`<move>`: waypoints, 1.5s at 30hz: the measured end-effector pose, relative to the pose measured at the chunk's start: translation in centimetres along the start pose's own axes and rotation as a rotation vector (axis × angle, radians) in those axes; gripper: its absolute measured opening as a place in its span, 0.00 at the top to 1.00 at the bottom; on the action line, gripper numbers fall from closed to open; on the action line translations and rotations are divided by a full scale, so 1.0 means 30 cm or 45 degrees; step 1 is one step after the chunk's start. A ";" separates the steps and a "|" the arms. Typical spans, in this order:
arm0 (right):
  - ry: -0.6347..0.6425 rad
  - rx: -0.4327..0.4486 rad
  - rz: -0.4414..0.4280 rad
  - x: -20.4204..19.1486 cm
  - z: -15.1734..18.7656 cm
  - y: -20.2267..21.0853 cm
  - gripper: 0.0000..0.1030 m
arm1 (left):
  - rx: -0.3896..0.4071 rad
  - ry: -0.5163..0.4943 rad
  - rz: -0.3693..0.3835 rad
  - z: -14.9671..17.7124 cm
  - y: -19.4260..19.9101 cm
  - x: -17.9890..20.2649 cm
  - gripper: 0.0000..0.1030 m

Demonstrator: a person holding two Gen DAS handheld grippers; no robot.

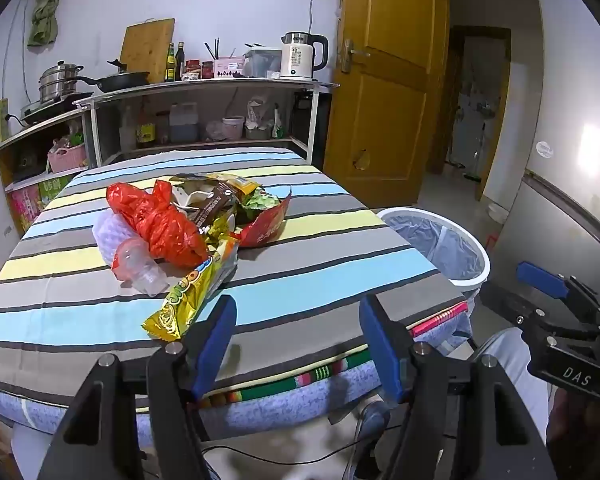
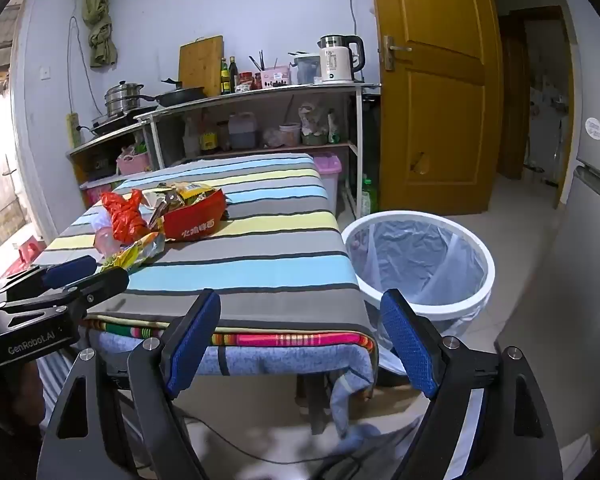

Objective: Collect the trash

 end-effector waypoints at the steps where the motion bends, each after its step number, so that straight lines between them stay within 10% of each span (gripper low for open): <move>1: 0.009 0.025 0.004 -0.002 -0.001 0.005 0.20 | -0.005 -0.005 -0.001 0.000 0.000 0.000 0.36; 45: 0.004 0.026 0.013 0.000 -0.006 0.022 0.20 | 0.031 0.016 0.012 -0.003 0.038 -0.007 0.36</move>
Point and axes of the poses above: each gripper's, at about its wrist camera, not at the fingertips, and y roughly against the way its jaws point, x to its right, z to its underside, the point moved 3 cm from there along -y, roughly the way its jaws point, and after that the axes turned 3 degrees about -z, right-handed, at the moved point
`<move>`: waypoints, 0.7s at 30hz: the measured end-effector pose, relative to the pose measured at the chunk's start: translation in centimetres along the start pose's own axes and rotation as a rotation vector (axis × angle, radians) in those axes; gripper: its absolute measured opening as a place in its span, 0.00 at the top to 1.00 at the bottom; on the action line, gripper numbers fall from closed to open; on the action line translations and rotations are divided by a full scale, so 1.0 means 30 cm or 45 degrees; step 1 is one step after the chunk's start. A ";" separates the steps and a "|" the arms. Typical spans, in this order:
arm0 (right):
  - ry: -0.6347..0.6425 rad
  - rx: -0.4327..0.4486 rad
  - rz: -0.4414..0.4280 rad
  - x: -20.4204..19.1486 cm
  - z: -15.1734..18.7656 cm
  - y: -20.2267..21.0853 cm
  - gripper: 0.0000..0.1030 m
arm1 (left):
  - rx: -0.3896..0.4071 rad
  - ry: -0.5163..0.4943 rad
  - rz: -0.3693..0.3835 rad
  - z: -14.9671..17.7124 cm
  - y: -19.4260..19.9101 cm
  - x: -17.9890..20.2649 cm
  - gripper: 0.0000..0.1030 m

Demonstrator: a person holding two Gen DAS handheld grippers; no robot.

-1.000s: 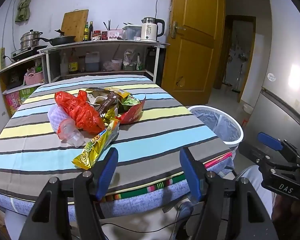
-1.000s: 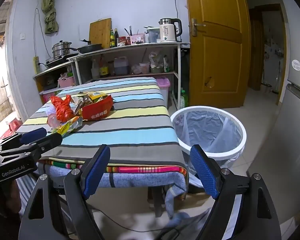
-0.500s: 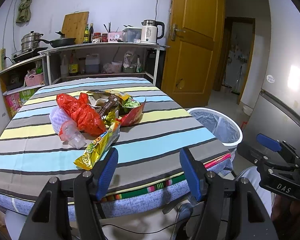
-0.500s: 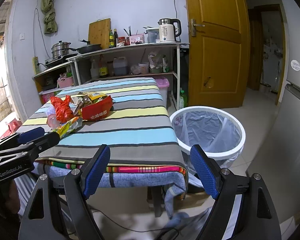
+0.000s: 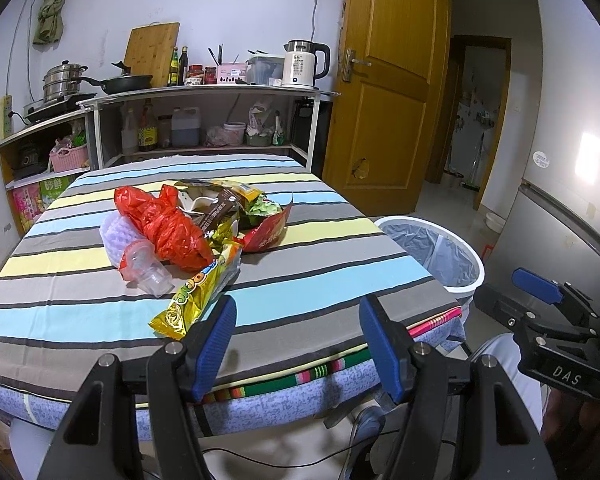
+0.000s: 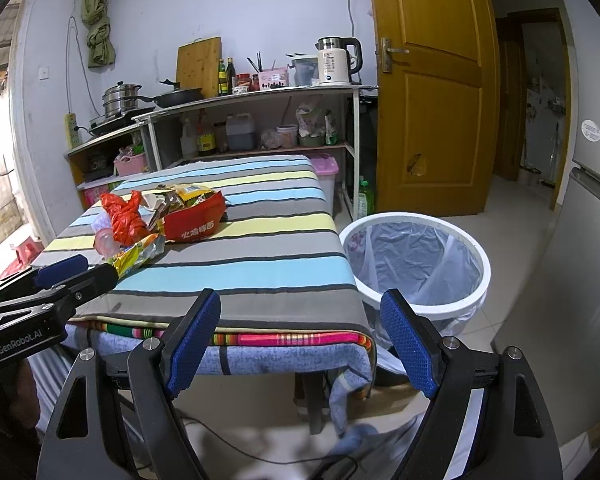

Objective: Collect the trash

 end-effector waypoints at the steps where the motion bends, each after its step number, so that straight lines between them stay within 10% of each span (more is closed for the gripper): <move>1: -0.001 0.000 0.001 0.000 -0.001 0.004 0.20 | 0.000 0.000 0.001 0.000 0.000 0.000 0.36; 21: 0.000 0.002 0.005 0.002 -0.003 0.006 0.20 | -0.001 -0.002 0.004 -0.002 0.004 -0.002 0.36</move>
Point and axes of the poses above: each gripper's, at about its wrist camera, not at the fingertips, and y roughly against the way its jaws point, x to its right, z to its underside, the point moved 3 cm from there along -y, roughly the way its jaws point, and after that the axes turned 3 degrees about -z, right-handed, at the moved point
